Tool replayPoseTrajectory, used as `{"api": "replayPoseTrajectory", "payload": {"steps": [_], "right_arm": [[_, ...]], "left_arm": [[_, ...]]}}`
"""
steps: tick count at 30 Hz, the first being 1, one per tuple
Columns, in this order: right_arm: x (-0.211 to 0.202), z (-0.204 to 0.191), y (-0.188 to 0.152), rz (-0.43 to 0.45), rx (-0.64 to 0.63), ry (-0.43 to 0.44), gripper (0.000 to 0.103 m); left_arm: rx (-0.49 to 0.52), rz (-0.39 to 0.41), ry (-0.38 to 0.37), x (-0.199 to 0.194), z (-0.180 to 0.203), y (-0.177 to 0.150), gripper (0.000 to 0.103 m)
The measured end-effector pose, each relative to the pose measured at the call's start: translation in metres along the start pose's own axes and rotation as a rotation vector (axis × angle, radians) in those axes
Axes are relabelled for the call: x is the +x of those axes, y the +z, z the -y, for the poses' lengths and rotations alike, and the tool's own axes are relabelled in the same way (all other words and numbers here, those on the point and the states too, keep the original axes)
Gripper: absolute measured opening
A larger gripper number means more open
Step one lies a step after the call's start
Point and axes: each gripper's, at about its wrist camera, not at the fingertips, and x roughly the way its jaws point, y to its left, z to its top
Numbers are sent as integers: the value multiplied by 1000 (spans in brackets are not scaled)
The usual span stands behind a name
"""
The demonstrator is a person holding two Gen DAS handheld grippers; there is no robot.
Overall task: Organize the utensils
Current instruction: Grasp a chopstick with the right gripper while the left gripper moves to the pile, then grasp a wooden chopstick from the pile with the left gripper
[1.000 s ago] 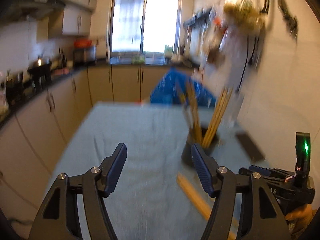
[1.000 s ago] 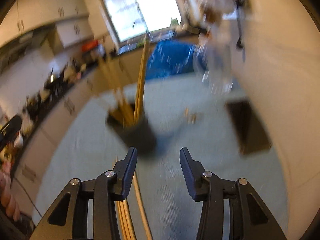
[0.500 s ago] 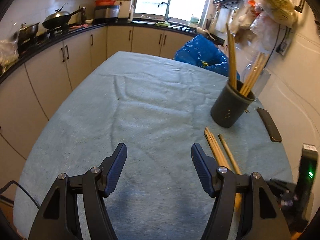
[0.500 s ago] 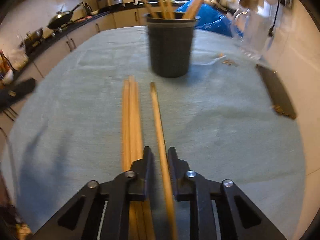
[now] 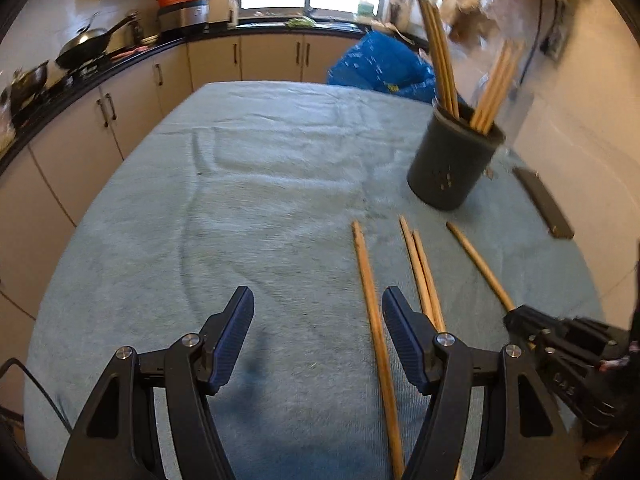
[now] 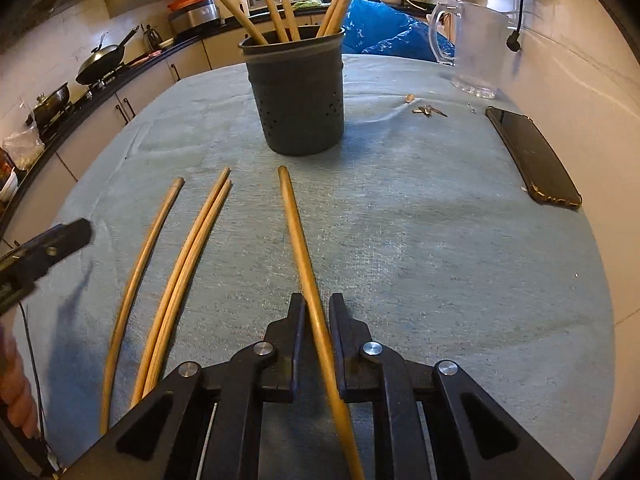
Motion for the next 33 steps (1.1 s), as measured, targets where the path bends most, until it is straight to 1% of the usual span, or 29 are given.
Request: {"api": "replayPoseTrajectory", "payload": {"steps": [4, 5, 6, 7, 8, 9, 10, 11, 14, 15, 16, 18, 21, 22, 24, 25, 27, 28, 29, 33], "right_arm": [[1, -2, 1, -5, 1, 12, 11], [0, -1, 1, -14, 0, 17, 11], [-1, 0, 2, -25, -1, 20, 11], [2, 0, 3, -32, 2, 24, 11], [1, 2, 3, -43, 10, 29, 10], [1, 4, 3, -53, 18, 36, 8], [0, 7, 2, -58, 26, 40, 8], [-1, 9, 1, -64, 37, 46, 7], [-6, 15, -4, -89, 54, 48, 7], [-10, 17, -8, -108, 60, 49, 7], [-13, 18, -11, -124, 62, 52, 7], [-21, 23, -22, -163, 60, 63, 7], [-31, 30, -32, -180, 59, 70, 7], [-33, 33, -33, -185, 66, 85, 9], [-34, 36, -32, -183, 73, 112, 19], [-33, 37, -30, -177, 73, 101, 20], [-29, 36, -25, -171, 71, 77, 22], [-26, 35, -23, -171, 67, 72, 22], [-23, 33, -20, -172, 59, 66, 22], [-8, 26, 0, -174, 11, 33, 22]], "left_arm": [[68, -47, 10, 20, 17, 9, 65], [82, -59, 13, 26, 19, 12, 61], [99, -77, 22, 33, 23, 15, 47], [115, -101, 36, 40, 26, 17, 37], [124, -118, 36, 44, 28, 17, 23], [129, -111, 16, 45, 31, 19, 11], [137, -118, 12, 47, 32, 19, 4], [144, -123, 9, 47, 34, 20, 0], [148, -134, 6, 45, 31, 15, 0], [140, -177, -28, 45, 26, 11, 0], [125, -200, -59, 43, 21, 7, 0], [124, -223, -89, 35, 12, -1, 0], [107, -269, -125, 27, -2, -5, 0], [98, -268, -136, 25, -5, -4, 0], [84, -241, -149, 19, -9, 2, 2], [77, -231, -144, 19, -10, 4, 4], [62, -217, -140, 23, -8, 10, 14], [60, -212, -144, 27, -4, 14, 16], [62, -212, -143, 32, 0, 18, 17], [81, -238, -124, 57, 12, 35, 17]]}}
